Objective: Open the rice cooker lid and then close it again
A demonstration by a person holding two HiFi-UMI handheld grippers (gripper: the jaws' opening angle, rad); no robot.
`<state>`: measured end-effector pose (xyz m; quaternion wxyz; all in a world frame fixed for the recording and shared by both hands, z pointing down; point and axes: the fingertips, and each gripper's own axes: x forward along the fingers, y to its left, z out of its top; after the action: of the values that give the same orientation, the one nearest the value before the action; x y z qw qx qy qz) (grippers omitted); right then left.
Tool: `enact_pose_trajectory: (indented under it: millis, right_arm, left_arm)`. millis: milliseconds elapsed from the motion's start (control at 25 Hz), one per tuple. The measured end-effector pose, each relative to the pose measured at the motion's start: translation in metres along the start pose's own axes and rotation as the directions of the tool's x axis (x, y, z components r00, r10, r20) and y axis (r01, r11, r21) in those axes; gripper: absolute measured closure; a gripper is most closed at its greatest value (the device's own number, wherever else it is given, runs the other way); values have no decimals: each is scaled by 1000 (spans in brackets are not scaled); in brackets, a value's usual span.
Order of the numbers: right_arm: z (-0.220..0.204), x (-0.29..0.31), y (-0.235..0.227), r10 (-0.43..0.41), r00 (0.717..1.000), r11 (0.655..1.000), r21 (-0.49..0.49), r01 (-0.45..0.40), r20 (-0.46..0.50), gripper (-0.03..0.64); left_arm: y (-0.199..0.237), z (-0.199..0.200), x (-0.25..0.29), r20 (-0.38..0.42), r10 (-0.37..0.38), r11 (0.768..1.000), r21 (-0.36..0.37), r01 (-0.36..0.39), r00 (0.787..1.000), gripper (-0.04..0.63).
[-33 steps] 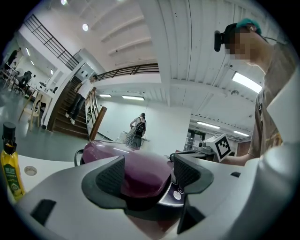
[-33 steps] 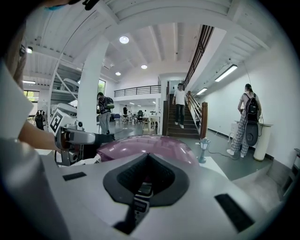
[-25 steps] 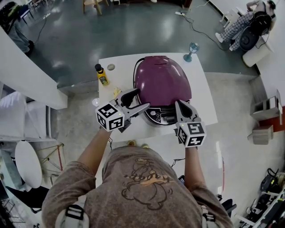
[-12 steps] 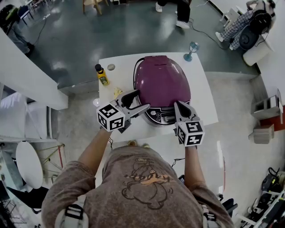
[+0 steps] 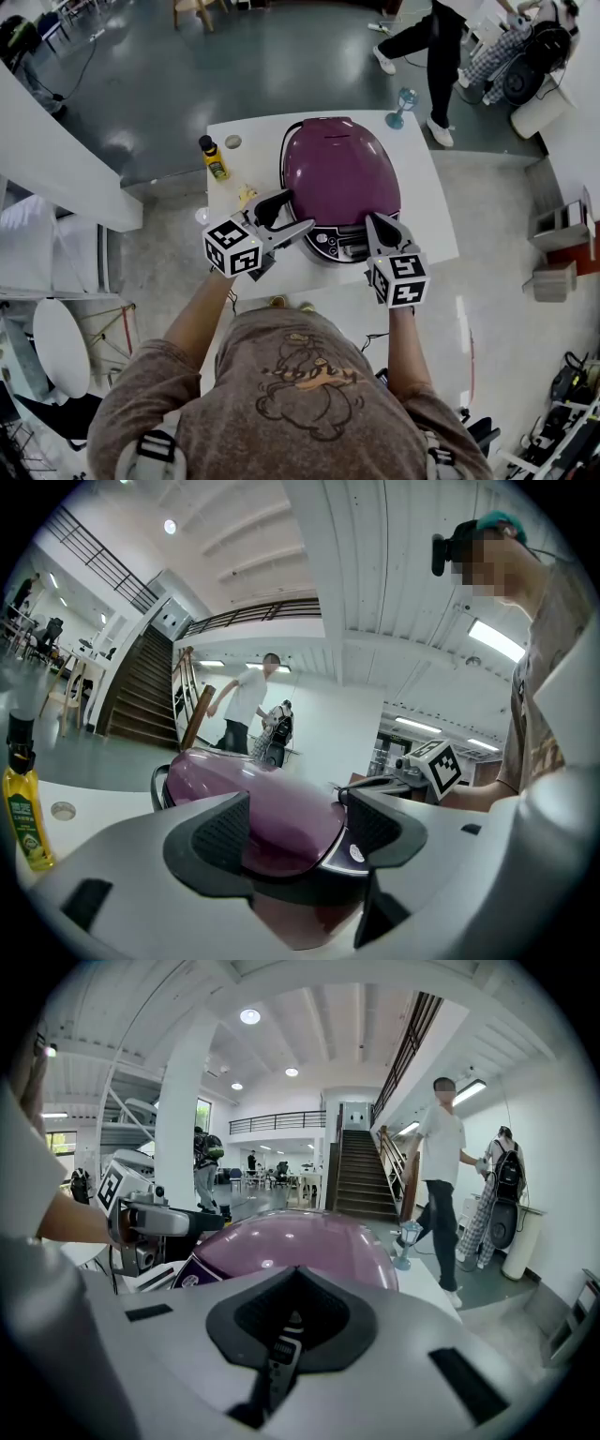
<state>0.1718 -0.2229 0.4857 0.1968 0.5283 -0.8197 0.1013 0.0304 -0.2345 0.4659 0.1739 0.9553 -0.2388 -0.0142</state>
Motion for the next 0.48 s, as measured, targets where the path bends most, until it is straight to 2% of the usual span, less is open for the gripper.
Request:
enact_pose_trajectory:
  millis: [480]
  right_arm:
    - [-4,1,-1,3,1000,1000,24,-3,-10,614]
  left_arm:
    - [1,-3,1,1,7,1000,0,-7,1000,270]
